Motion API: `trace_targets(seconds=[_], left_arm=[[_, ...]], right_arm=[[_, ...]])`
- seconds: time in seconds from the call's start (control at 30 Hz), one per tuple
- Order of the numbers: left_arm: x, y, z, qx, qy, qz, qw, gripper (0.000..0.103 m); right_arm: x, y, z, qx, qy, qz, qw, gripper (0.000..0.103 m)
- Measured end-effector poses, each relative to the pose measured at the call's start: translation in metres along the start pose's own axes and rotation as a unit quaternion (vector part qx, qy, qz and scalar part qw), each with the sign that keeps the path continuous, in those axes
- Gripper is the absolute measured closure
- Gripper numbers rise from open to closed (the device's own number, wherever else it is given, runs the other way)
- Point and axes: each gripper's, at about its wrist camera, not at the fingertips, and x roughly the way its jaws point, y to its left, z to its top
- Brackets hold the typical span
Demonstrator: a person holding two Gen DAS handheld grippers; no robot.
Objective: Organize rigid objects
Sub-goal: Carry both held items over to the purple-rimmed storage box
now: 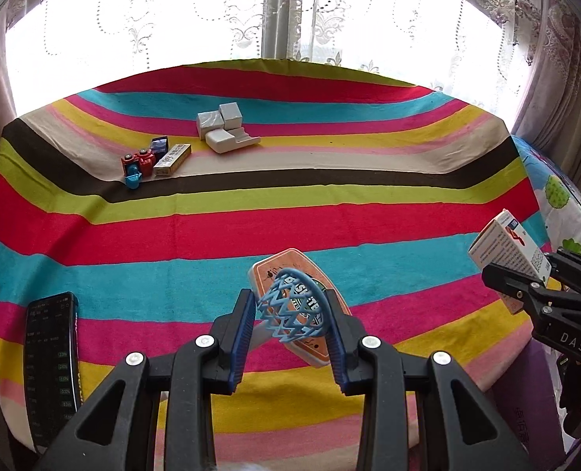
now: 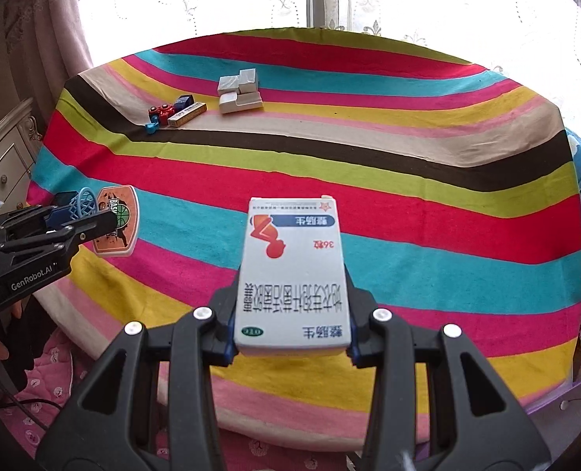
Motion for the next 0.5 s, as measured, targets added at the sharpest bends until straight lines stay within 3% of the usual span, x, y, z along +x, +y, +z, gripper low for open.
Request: trace_targets(seconds=[0.27,0.4,0.5], left_arm=[[-0.017,-0.060,0.010,0.051,0.010,-0.083,0.9952,0.067],[-0.018,-0.109,0.011,0.110,0.031,-0.129,0.9851,0.067],[-0.017,-0.155,0.009,0.165,0.046,-0.160,0.9722,0.067]], right_arm=[[-0.062,-0.031,-0.029,0.008,-0.025,-0.042,0.999,0.059],[-0.086,-0.059,-0.051,0.020,-0.018,-0.074,0.997,0.059],[-0.101,-0.084,-0.073,0.040,-0.009,-0.103,0.994,0.059]])
